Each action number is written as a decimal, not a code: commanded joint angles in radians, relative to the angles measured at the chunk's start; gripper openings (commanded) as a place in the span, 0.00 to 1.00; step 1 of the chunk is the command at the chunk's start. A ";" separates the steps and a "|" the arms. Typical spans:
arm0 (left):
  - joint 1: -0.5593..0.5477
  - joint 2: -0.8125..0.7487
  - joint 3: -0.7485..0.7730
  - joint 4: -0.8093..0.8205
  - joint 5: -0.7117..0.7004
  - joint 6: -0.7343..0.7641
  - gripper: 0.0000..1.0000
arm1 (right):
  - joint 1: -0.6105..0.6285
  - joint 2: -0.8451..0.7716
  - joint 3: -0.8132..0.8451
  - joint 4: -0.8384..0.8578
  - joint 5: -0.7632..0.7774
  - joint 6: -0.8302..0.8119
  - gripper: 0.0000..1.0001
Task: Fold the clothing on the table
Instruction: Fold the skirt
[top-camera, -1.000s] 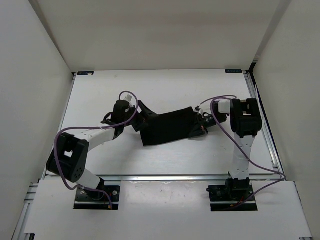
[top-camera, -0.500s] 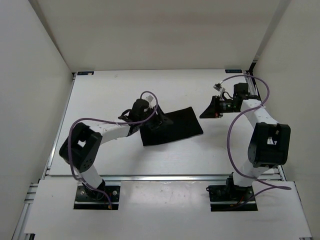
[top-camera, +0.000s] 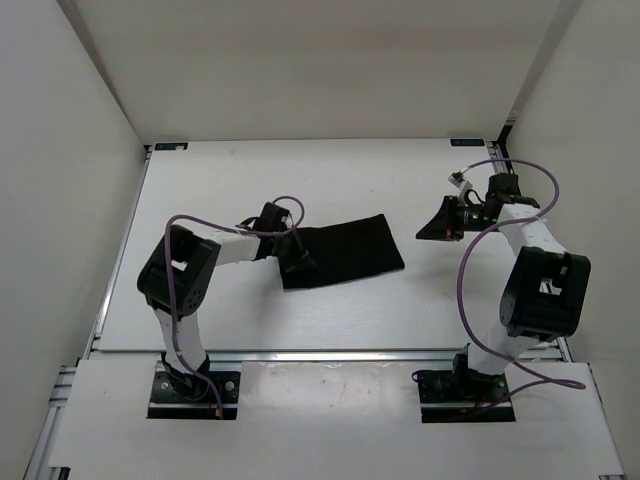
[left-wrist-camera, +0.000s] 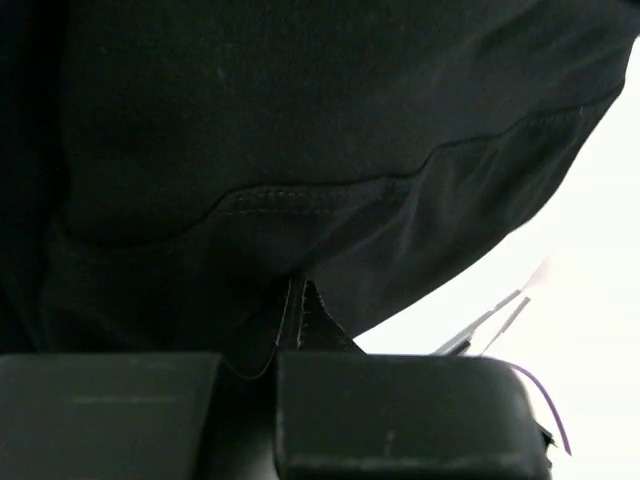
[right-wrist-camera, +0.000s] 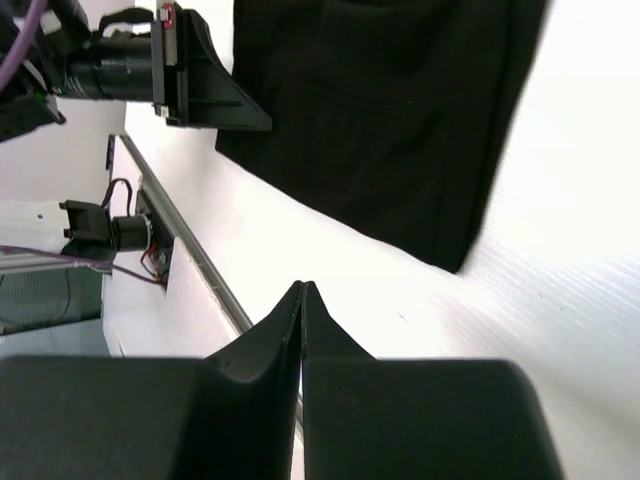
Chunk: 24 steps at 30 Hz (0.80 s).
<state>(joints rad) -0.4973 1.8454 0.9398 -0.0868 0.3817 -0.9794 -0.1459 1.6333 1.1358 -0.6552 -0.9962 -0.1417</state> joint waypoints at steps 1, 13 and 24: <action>0.031 0.055 0.091 -0.209 -0.056 0.131 0.00 | -0.020 -0.058 -0.007 -0.012 0.001 -0.016 0.00; 0.177 0.415 0.843 -0.784 -0.265 0.433 0.00 | -0.072 -0.145 -0.050 -0.010 0.025 -0.008 0.00; -0.023 0.375 1.007 -0.632 -0.380 0.593 0.19 | -0.034 -0.251 -0.136 -0.035 0.054 -0.035 0.00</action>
<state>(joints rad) -0.4717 2.4573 2.1601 -0.8680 0.0437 -0.4431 -0.1864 1.4220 1.0172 -0.6796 -0.9447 -0.1493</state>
